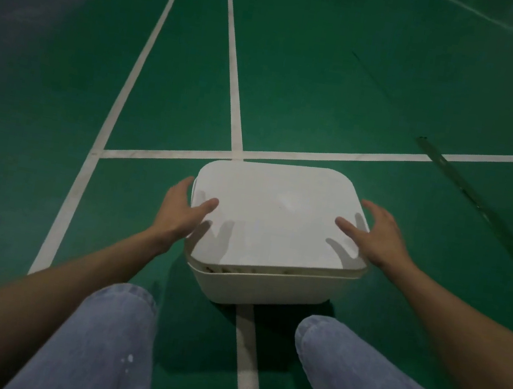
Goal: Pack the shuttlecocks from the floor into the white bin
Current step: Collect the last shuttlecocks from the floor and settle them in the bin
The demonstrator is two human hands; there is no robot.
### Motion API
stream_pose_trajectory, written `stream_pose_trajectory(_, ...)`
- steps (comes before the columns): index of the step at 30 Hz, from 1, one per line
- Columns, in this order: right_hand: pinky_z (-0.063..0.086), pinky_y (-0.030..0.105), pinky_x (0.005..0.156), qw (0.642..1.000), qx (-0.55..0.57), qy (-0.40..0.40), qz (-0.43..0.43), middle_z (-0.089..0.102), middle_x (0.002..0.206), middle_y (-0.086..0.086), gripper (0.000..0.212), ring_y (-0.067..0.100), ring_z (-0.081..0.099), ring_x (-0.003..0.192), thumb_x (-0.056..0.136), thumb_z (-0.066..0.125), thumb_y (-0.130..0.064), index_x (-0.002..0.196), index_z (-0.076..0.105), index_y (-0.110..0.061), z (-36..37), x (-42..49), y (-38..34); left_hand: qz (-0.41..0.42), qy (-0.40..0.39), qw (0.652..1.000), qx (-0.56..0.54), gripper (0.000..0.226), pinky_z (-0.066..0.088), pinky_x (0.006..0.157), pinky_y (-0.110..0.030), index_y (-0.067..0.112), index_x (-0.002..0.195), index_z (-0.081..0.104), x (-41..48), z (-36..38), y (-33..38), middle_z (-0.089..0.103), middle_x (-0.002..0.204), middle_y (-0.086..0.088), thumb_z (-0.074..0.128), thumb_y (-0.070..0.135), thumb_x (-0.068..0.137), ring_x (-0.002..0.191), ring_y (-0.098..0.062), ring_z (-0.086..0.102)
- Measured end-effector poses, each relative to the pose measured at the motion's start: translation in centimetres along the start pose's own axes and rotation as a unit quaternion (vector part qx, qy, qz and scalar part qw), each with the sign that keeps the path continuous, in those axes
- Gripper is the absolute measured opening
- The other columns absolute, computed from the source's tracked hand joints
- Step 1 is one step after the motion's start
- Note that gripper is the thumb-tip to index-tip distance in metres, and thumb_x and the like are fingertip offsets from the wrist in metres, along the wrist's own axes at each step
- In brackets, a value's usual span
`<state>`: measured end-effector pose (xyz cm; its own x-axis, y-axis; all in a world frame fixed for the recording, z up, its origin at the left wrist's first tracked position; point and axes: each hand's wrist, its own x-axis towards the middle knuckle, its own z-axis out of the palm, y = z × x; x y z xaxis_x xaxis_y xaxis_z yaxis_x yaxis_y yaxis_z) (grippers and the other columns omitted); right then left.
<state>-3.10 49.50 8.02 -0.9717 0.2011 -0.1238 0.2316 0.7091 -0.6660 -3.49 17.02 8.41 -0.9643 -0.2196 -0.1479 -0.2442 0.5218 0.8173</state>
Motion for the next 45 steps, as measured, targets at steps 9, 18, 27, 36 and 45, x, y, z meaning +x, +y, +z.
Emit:
stream_pose_trajectory(9, 0.03, 0.043, 0.111, 0.999, -0.027, -0.009, -0.014, 0.038, 0.152, 0.005, 0.083, 0.027, 0.036, 0.137, 0.074, 0.079, -0.042, 0.145, 0.042, -0.019, 1.4, 1.7, -0.3, 0.005, -0.004, 1.0, 0.001, 0.065, 0.038, 0.102, -0.042, 0.013, 0.143, 0.032, 0.8, 2.0, -0.9, 0.043, 0.14, -0.005, 0.065, 0.023, 0.088, 0.122, -0.026, 0.045)
stream_pose_trajectory(18, 0.038, 0.044, 0.108, 0.999, -0.02, -0.022, -0.015, 0.043, 0.148, 0.007, 0.084, 0.03, 0.044, 0.131, 0.071, 0.082, -0.041, 0.143, 0.044, -0.021, 0.8, 2.2, -0.7, -0.017, 0.002, 1.0, -0.014, 0.059, 0.046, 0.097, -0.049, 0.014, 0.13, 0.045, 0.2, 1.9, -2.3, 0.053, 0.126, -0.006, 0.073, 0.02, 0.079, 0.11, -0.028, 0.053)
stream_pose_trajectory(27, 0.013, 0.041, 0.119, 0.98, -0.06, -0.17, -0.08, -0.001, 0.162, 0.0, 0.12, 0.024, 0.01, 0.148, 0.04, 0.078, -0.066, 0.147, 0.03, -0.041, 0.0, 0.8, 1.3, 0.077, -0.069, 0.985, 0.136, 0.105, 0.02, 0.115, -0.039, 0.017, 0.151, 0.014, -2.7, 2.6, -4.1, -0.012, 0.156, 0.011, 0.071, 0.057, 0.073, 0.145, -0.021, 0.01)
stream_pose_trajectory(36, 0.01, 0.035, 0.117, 0.955, -0.139, -0.24, -0.11, -0.032, 0.155, -0.001, 0.133, 0.025, -0.005, 0.148, 0.04, 0.086, -0.054, 0.151, 0.013, -0.043, -0.8, 0.2, 2.3, 0.193, -0.109, 0.916, 0.335, 0.144, -0.005, 0.114, -0.051, 0.025, 0.152, 0.004, -2.5, 2.1, -5.1, -0.009, 0.159, 0.002, 0.025, 0.104, 0.034, 0.143, -0.029, -0.021)
stream_pose_trajectory(45, 0.007, 0.037, 0.119, 0.962, -0.176, -0.128, -0.163, -0.011, 0.161, 0.006, 0.114, 0.022, -0.002, 0.149, 0.058, 0.077, -0.058, 0.152, 0.023, -0.026, 0.0, -1.7, 3.9, 0.242, -0.134, 0.894, 0.354, 0.141, 0.0, 0.118, -0.047, 0.019, 0.152, 0.005, -2.1, 2.5, -5.5, -0.004, 0.16, -0.002, 0.028, 0.103, 0.041, 0.145, -0.022, -0.015)
